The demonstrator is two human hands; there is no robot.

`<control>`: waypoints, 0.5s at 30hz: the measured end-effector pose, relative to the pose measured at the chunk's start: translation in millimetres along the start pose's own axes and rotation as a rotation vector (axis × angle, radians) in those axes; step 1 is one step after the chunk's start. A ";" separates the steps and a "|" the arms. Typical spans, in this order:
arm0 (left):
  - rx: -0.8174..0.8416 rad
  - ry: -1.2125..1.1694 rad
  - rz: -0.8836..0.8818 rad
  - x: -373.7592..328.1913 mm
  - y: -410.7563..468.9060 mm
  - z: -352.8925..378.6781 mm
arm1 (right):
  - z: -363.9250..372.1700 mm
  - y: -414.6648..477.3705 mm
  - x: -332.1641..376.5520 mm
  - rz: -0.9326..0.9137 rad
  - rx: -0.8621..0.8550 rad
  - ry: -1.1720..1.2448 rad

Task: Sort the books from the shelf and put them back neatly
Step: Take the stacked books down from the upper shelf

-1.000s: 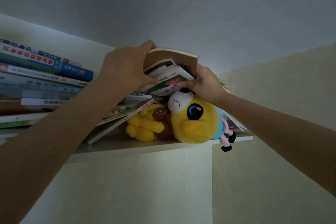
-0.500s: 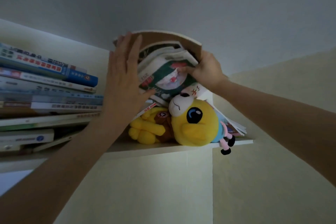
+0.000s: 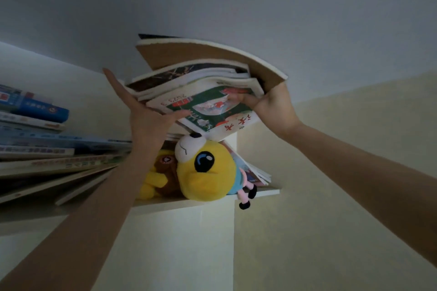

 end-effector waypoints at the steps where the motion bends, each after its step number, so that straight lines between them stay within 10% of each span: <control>1: 0.017 -0.031 -0.014 1.4 -3.9 2.3 | -4.8 -7.8 0.5 0.007 0.013 0.006; 15: 0.267 0.014 0.171 -103.3 -55.6 59.4 | -137.5 -33.6 36.9 0.139 -0.033 0.021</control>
Point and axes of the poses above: each hand's wrist, its own y-axis towards the middle knuckle, its own z-axis out of the palm, x = y × z, the point moved 4 cm from there along y, towards the middle knuckle, and after that the axes turned 13 degrees about -x, right-handed, at the moved point
